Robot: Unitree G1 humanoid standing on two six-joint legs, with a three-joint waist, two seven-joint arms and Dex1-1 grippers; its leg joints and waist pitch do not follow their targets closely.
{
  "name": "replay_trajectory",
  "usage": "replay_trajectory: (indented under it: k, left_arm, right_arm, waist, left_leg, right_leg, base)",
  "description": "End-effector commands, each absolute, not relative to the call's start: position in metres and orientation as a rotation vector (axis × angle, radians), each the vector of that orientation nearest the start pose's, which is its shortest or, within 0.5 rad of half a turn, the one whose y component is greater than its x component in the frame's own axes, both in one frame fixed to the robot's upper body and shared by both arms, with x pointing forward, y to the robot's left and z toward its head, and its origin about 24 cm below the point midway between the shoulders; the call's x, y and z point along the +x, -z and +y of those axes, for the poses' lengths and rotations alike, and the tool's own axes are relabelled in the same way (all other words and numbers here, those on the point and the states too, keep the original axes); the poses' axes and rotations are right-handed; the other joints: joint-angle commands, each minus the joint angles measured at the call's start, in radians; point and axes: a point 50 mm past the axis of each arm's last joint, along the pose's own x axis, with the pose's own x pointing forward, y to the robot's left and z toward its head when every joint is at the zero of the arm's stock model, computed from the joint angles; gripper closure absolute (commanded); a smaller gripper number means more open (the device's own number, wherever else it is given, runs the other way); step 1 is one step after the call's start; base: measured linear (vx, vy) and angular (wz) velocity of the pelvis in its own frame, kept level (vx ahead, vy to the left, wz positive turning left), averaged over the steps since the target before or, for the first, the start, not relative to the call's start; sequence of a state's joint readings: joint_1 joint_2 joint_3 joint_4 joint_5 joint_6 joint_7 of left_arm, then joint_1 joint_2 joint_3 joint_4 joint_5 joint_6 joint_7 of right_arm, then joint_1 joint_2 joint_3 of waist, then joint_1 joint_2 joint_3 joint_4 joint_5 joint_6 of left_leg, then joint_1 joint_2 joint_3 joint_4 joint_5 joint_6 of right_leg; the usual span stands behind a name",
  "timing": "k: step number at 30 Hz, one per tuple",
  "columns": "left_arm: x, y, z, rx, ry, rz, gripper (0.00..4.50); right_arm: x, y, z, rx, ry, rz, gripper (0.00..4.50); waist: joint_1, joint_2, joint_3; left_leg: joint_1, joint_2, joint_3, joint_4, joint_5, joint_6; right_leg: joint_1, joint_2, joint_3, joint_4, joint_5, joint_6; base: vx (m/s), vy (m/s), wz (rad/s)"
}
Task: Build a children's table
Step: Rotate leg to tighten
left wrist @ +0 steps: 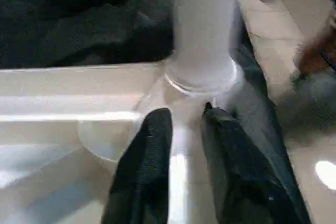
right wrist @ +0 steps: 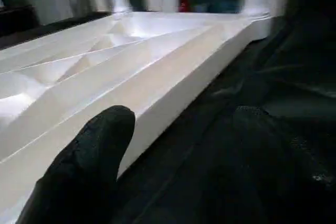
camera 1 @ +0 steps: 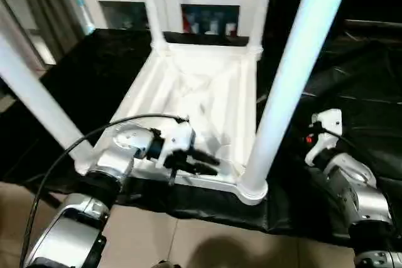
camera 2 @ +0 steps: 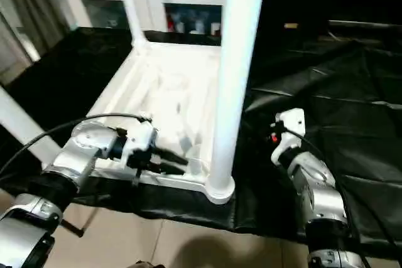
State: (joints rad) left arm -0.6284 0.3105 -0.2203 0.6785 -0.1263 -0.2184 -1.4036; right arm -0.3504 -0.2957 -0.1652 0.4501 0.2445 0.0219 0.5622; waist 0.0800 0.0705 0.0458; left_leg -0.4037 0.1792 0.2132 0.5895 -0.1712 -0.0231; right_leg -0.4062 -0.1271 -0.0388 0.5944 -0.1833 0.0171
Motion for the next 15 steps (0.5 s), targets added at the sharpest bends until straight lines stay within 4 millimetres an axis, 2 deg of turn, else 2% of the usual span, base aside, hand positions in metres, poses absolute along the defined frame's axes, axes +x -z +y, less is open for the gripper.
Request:
replay_trajectory:
  k: [1,2,3,4,5,7,8,9,10,11,12,14,15]
  left_arm:
    - [0.319,-0.081,0.133,0.295,1.419,0.075,2.97]
    - [0.319,-0.081,0.133,0.295,1.419,0.075,2.91]
    - [0.322,-0.082,0.138,0.288,1.327,0.053,2.85]
    - [0.326,-0.083,0.144,0.279,1.217,0.032,2.76]
    - [0.333,-0.087,0.152,0.262,1.037,-0.010,2.76]
    - [0.339,-0.097,0.171,0.133,0.676,-0.117,2.46]
    - [0.339,-0.097,0.173,0.118,0.641,-0.124,2.46]
    - [0.336,-0.097,0.176,0.082,0.550,-0.128,2.41]
    - [0.331,-0.096,0.178,0.067,0.475,-0.128,2.39]
    - [0.331,-0.096,0.178,0.067,0.475,-0.128,2.31]
    - [0.326,-0.094,0.181,0.054,0.385,-0.118,2.17]
    - [0.301,-0.081,0.180,0.001,0.266,-0.090,2.06]
    - [0.301,-0.081,0.180,0.001,0.266,-0.090,2.06]
  right_arm:
    - [0.318,-0.066,-0.218,-0.007,-0.300,0.048,0.99]
    - [0.318,-0.066,-0.218,-0.007,-0.300,0.048,0.99]
    - [0.319,-0.068,-0.218,-0.037,-0.263,0.045,0.99]
    - [0.318,-0.069,-0.218,-0.057,-0.223,0.038,0.99]
    - [0.316,-0.070,-0.214,-0.059,-0.195,0.029,0.99]
    - [0.308,-0.069,-0.205,-0.048,-0.151,0.029,0.99]
    - [0.307,-0.069,-0.205,-0.049,-0.149,0.029,0.99]
    - [0.303,-0.066,-0.203,-0.051,-0.141,0.044,0.99]
    - [0.301,-0.063,-0.201,-0.054,-0.136,0.063,0.99]
    - [0.301,-0.063,-0.201,-0.054,-0.136,0.063,0.99]
    - [0.298,-0.060,-0.199,-0.060,-0.137,0.075,0.99]
    - [0.289,-0.059,-0.191,-0.085,-0.102,0.047,0.99]
    - [0.289,-0.059,-0.191,-0.085,-0.102,0.047,0.99]
  waist:
    - [-0.004,-0.028,-0.060]
    - [-0.005,-0.025,-0.061]
    - [-0.009,-0.032,-0.059]
    - [-0.011,-0.032,-0.058]
    - [-0.015,-0.041,-0.056]
    - [-0.021,-0.035,-0.056]
    - [-0.025,-0.052,-0.054]
    - [-0.020,-0.046,-0.057]
    - [-0.021,-0.045,-0.056]
    - [-0.022,-0.044,-0.056]
    - [-0.023,-0.047,-0.055]
    - [-0.024,-0.044,-0.053]
    - [-0.025,-0.049,-0.051]
  left_leg:
    - [0.026,0.043,-0.018,-0.080,-0.227,0.058]
    - [0.028,0.044,-0.019,-0.079,-0.223,0.055]
    - [0.028,0.044,-0.018,-0.080,-0.223,0.055]
    - [0.028,0.044,-0.019,-0.080,-0.225,0.052]
    - [0.026,0.043,-0.018,-0.079,-0.226,0.053]
    - [0.026,0.044,-0.021,-0.079,-0.224,0.055]
    - [0.022,0.046,-0.020,-0.080,-0.221,0.061]
    - [0.025,0.051,-0.022,-0.079,-0.206,0.065]
    - [0.026,0.046,-0.020,-0.077,-0.191,0.075]
    - [0.027,0.049,-0.021,-0.078,-0.186,0.074]
    - [0.026,0.045,-0.019,-0.076,-0.179,0.074]
    - [0.021,0.052,-0.021,-0.077,-0.161,0.082]
    - [0.017,0.050,-0.019,-0.075,-0.151,0.087]
  right_leg:
    - [0.032,-0.020,0.015,-0.061,-0.183,-0.231]
    - [0.031,-0.019,0.015,-0.058,-0.178,-0.231]
    - [0.031,-0.017,0.016,-0.062,-0.180,-0.226]
    - [0.031,-0.016,0.017,-0.062,-0.179,-0.219]
    - [0.030,-0.014,0.017,-0.061,-0.173,-0.215]
    - [0.033,-0.013,0.016,-0.060,-0.153,-0.201]
    - [0.035,-0.012,0.016,-0.061,-0.146,-0.198]
    - [0.037,-0.014,0.016,-0.056,-0.125,-0.202]
    - [0.031,-0.010,0.016,-0.060,-0.118,-0.201]
    - [0.033,-0.008,0.016,-0.057,-0.102,-0.205]
    - [0.033,-0.005,0.016,-0.058,-0.091,-0.205]
    - [0.039,-0.009,0.017,-0.059,-0.052,-0.200]
    - [0.040,-0.009,0.016,-0.060,-0.047,-0.196]
  base:
    - [0.000,0.000,0.00]
    - [0.000,0.000,0.00]
    - [0.000,0.000,0.00]
    - [0.000,0.000,0.00]
    - [0.000,0.000,0.00]
    - [0.000,0.000,0.00]
    - [0.000,0.000,0.00]
    - [0.000,0.000,0.00]
    - [0.000,0.000,0.00]
    - [0.000,0.000,0.00]
    - [0.000,0.000,0.00]
    - [0.000,0.000,0.00]
    - [0.000,0.000,0.00]
